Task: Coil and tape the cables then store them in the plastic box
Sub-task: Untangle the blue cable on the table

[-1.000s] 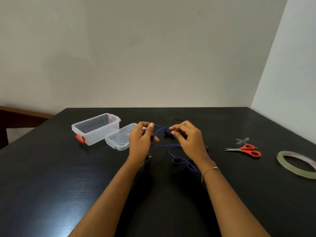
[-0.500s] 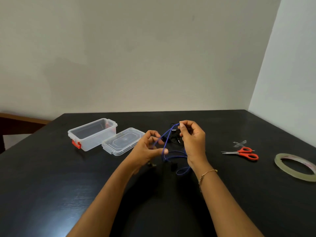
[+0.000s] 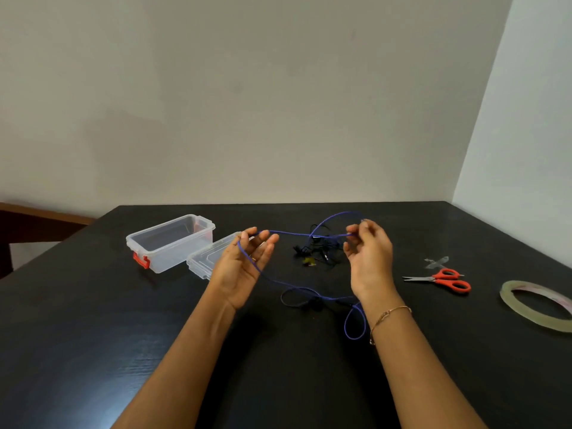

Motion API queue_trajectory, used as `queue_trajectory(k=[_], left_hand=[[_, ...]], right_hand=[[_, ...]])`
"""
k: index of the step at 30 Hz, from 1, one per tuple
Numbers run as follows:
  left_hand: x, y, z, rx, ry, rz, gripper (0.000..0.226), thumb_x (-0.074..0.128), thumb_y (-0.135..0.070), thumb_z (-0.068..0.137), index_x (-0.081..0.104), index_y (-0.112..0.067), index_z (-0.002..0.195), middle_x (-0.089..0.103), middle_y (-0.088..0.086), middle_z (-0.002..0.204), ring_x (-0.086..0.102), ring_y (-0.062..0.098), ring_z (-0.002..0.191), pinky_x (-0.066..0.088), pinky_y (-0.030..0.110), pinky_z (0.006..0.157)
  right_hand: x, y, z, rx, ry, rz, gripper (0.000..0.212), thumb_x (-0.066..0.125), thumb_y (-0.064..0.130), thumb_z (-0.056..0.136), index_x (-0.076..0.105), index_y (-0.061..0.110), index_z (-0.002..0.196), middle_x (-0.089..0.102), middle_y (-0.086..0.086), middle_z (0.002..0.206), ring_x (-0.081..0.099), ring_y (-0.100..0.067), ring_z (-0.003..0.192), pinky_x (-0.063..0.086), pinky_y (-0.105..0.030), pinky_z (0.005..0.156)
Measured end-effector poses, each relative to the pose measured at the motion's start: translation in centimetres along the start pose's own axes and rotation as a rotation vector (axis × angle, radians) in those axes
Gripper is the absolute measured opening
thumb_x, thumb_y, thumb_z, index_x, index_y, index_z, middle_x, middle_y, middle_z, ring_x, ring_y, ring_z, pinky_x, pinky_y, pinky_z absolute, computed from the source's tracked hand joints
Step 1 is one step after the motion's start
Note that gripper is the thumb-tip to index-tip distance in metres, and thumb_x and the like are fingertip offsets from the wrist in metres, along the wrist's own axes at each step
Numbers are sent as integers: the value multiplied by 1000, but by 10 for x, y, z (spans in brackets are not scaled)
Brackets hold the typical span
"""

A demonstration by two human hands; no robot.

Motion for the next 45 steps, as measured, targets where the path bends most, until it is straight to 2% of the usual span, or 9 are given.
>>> queue_trajectory(k=[4,11,16,20,24,27,33,38,45], left_hand=[[-9,-3,5,-54,-139,14,22,35,-10,99,55,-4,95,70,10,84,63,8,47,41,9,35],[-4,24,5,12,-83,977,30,28,-1,92,58,-5,98,67,8,91,50,7,36,27,13,33],[3,28,3,202,-82,1315,33,39,-7,88,72,-6,89,61,1,109,53,17,105,38,25,90],[20,19,-13,227,-103,1186,42,44,-40,79,71,-9,73,68,10,99,56,23,103,41,33,90],[37,15,-24,577,31,1056,20,52,-19,92,69,-17,101,69,3,106,61,13,104,49,31,92],[46,22,-30,414,195,807,25,47,0,92,66,-14,96,70,4,93,67,8,87,54,22,79],[37,23,-25,331,95,749,18,52,0,90,62,-15,93,68,4,81,67,6,67,56,21,68],[42,23,-25,-46,144,359,27,36,2,92,59,-5,81,66,4,62,66,13,55,57,24,58],[36,26,-24,5,331,833,13,54,-3,89,65,-6,84,60,2,64,59,8,55,57,25,72]], right_hand=[[-17,8,12,203,-124,515,22,38,13,98,48,17,78,47,5,44,43,-11,53,46,-28,62],[-11,14,5,164,-9,476,25,36,14,99,45,16,77,45,5,44,41,-6,37,35,-14,37],[4,19,-9,92,138,261,23,31,16,101,45,17,82,65,-4,61,44,-7,39,36,-16,37],[14,15,-20,138,249,238,21,28,16,101,41,17,85,72,-9,73,52,-12,43,46,-20,40],[22,11,-26,177,295,224,17,28,14,101,40,15,90,64,-13,74,65,-18,52,56,-31,51],[24,9,-28,184,297,250,15,28,13,101,39,14,93,59,-15,80,68,-22,57,58,-35,54],[24,7,-28,204,355,343,17,27,16,101,42,15,92,65,-14,78,70,-30,75,58,-48,70],[24,10,-27,178,394,450,25,23,14,102,44,11,89,70,-17,90,69,-31,90,58,-43,75],[21,10,-22,46,320,232,26,25,12,101,39,21,80,74,-2,92,56,-20,117,30,-40,107]])
Point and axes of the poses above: each hand's wrist, its own z-axis towards the middle knuckle, its own x-axis out of the palm, y = z × x, the point moved 2 cm from there along z, towards the middle knuckle
